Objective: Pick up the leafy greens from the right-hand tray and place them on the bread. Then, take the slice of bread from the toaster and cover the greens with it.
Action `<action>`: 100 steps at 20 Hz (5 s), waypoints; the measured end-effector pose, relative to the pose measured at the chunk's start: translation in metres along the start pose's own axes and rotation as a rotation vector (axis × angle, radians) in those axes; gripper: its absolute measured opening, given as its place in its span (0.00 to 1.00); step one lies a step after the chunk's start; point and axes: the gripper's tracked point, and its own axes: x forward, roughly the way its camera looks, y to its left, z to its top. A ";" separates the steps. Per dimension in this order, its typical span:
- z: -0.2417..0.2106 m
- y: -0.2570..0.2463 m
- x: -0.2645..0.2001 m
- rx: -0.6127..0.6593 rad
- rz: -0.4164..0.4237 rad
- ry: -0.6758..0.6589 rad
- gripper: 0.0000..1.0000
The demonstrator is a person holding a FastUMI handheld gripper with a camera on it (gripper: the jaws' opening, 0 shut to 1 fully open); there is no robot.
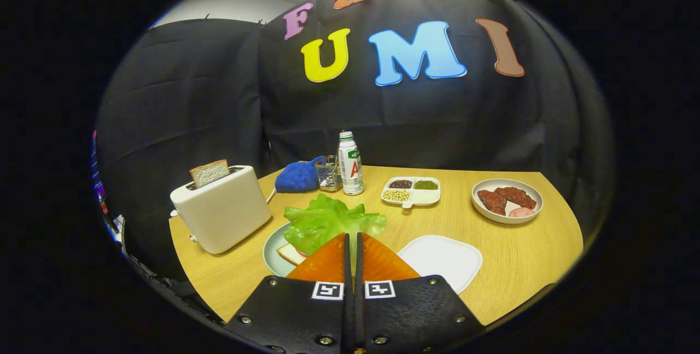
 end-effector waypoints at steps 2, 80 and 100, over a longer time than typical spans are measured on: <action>-0.003 0.005 0.008 -0.014 0.003 0.015 0.00; 0.068 0.327 0.094 -0.057 -0.057 -0.264 0.25; 0.059 0.355 0.157 -0.120 -0.174 -0.217 0.30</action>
